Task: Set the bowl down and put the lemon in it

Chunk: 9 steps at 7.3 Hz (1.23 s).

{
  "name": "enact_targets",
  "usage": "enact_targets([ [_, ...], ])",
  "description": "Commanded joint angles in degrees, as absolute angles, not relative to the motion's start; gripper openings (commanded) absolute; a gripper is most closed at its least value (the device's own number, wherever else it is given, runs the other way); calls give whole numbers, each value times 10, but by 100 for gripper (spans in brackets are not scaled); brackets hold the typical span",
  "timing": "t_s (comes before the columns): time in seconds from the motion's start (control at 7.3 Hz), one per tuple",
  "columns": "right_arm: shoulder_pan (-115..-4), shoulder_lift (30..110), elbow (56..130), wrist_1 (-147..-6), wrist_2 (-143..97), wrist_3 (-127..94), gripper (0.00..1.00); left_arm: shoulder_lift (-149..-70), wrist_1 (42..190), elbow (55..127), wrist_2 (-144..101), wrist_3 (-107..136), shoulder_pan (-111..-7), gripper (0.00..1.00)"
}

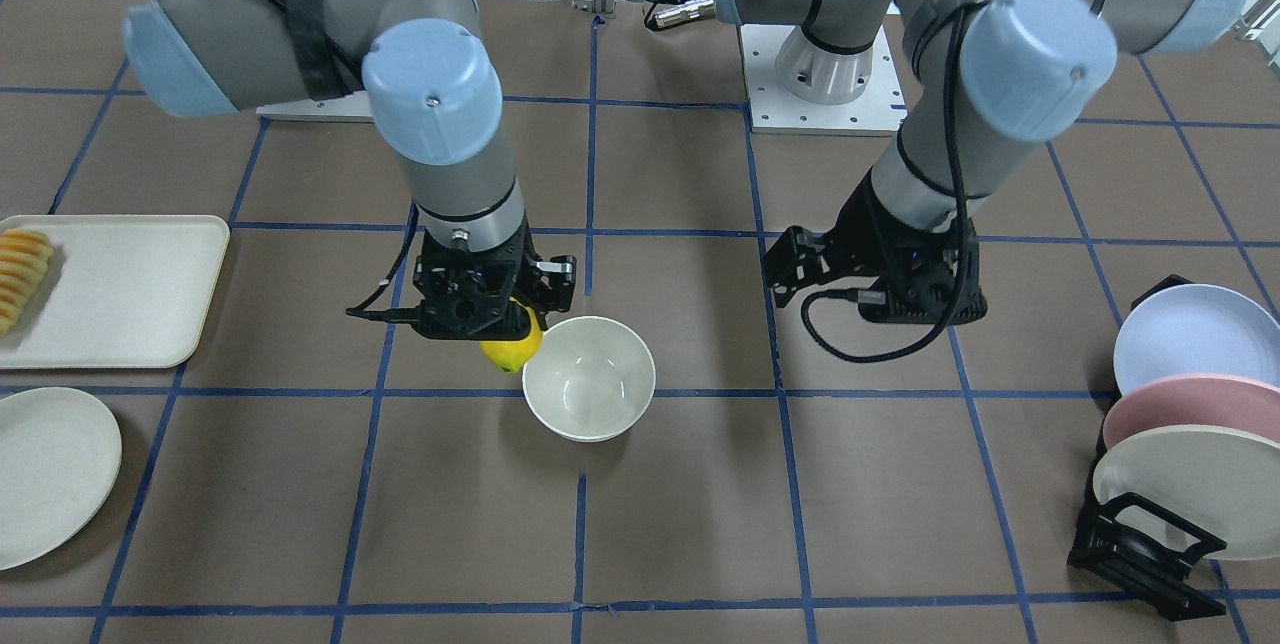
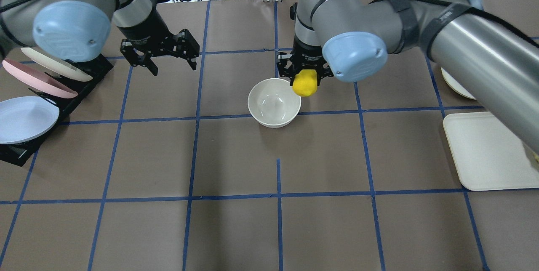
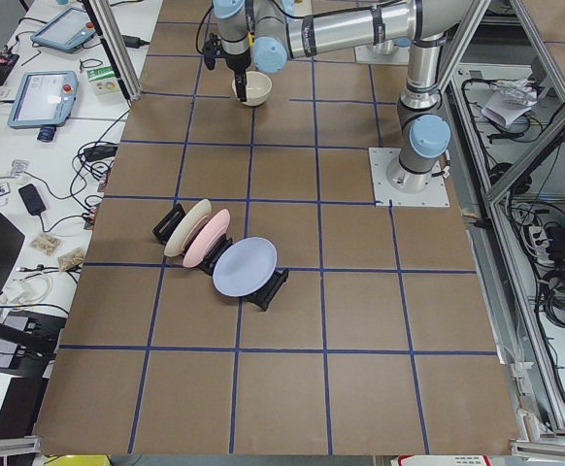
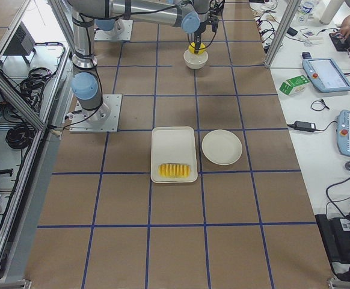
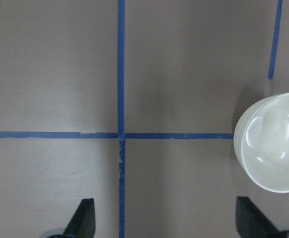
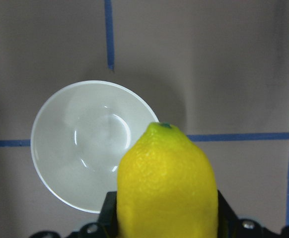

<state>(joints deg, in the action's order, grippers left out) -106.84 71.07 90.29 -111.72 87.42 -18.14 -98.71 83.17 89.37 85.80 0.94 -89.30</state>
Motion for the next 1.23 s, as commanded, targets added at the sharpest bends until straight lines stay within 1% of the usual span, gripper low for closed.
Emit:
enact_targets([
  [0.0, -1103, 665, 904, -1179, 873, -210, 0, -948, 926, 847, 899, 2, -895, 100],
  [0.27, -1120, 616, 903, -1212, 873, -207, 0, -949, 928, 841, 899, 2, -896, 100],
  [0.41, -1124, 606, 904, -1242, 873, -208, 0, -945, 936, 841, 901, 2, -896, 100],
  [0.55, -1125, 601, 904, -1242, 873, -206, 0, -946, 940, 841, 902, -10, -896, 100],
  [0.68, -1124, 596, 904, -1243, 873, -204, 4, -946, 940, 841, 901, -38, -893, 100],
  [0.82, -1125, 594, 904, -1243, 873, -200, 25, -943, 940, 841, 901, -39, -894, 100],
  [0.96, -1124, 591, 904, -1243, 878, -196, 27, -940, 940, 841, 901, -39, -894, 100],
  [1.1, -1124, 588, 904, -1243, 879, -198, 43, -940, 942, 841, 901, -39, -894, 100],
])
